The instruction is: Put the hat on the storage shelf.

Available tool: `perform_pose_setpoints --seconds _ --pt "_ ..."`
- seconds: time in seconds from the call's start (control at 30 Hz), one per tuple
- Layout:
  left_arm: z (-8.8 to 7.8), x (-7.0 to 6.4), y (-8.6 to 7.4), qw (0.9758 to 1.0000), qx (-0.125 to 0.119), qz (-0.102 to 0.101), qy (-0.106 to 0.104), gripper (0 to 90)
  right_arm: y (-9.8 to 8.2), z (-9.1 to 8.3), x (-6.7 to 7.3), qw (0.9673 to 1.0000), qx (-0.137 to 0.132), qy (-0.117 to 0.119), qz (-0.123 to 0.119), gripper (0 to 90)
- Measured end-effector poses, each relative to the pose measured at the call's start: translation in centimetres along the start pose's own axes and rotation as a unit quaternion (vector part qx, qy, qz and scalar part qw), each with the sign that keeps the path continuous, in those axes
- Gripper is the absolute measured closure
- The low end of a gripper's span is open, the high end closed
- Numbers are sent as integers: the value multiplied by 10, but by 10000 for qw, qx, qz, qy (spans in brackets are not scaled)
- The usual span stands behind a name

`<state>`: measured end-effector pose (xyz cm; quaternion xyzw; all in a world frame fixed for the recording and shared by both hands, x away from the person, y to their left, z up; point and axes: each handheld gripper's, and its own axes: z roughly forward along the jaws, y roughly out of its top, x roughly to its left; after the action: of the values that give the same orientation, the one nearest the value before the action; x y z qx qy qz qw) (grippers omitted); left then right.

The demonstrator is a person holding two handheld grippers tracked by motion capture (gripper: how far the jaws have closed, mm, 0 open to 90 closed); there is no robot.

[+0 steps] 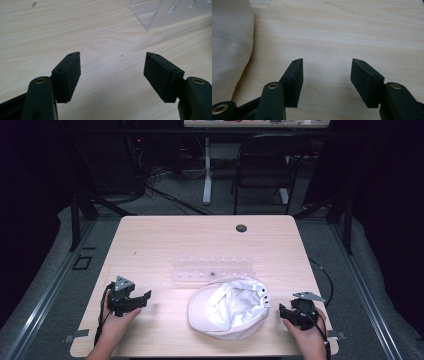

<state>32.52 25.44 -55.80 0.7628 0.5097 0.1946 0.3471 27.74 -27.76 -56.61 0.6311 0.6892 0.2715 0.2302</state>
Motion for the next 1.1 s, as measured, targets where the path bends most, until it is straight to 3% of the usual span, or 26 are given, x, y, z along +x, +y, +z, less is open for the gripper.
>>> perform_pose_setpoints --seconds 0.07,0.1,0.17,0.23,0.33,0.37,0.4,0.53,0.67,0.73,0.87,0.9,1.0,1.07,1.1 --pt "0 -1 0 10000 49 4 5 305 5 -4 1 9994 315 155 -54 510" --pt "-1 -2 0 10000 62 25 -8 305 5 -4 1 9994 315 155 -54 510" --pt "-3 -3 0 9999 75 114 18 335 13 -9 2 9976 599 340 -29 528" --pt "-5 -5 0 10000 33 61 39 352 20 -13 2 9964 712 453 20 529" --pt "-8 -5 -1 10000 -22 -6 7 355 31 -18 -1 9918 1029 692 317 533" --pt "-8 -5 -1 10000 -22 -6 7 355 31 -18 -1 9918 1029 692 317 533" --pt "-8 -3 -2 10000 -9 -81 -10 355 36 -20 -2 9897 1232 658 306 527" --pt "-8 -1 -3 9999 16 -109 -3 355 43 -24 -2 9878 1369 644 377 527" --pt "-7 -1 -4 9999 8 -113 -12 372 58 -29 1 9805 1724 777 539 527" --pt "-7 -1 -4 9999 20 -114 -15 376 60 -30 2 9798 1777 763 500 527" --pt "-6 -3 -4 9999 54 -86 -37 393 75 -33 6 9743 2038 784 560 549" --pt "-5 -3 -4 9999 57 -84 -44 393 75 -33 6 9743 2038 784 560 549" --pt "-4 -3 -5 9999 88 -97 -93 396 88 -39 9 9665 2301 937 651 571" --pt "-3 -3 -5 9998 106 -106 -93 397 94 -41 12 9657 2305 1003 654 577" --pt "-2 -3 -6 9998 109 -119 -92 397 99 -43 13 9636 2372 1053 641 578"
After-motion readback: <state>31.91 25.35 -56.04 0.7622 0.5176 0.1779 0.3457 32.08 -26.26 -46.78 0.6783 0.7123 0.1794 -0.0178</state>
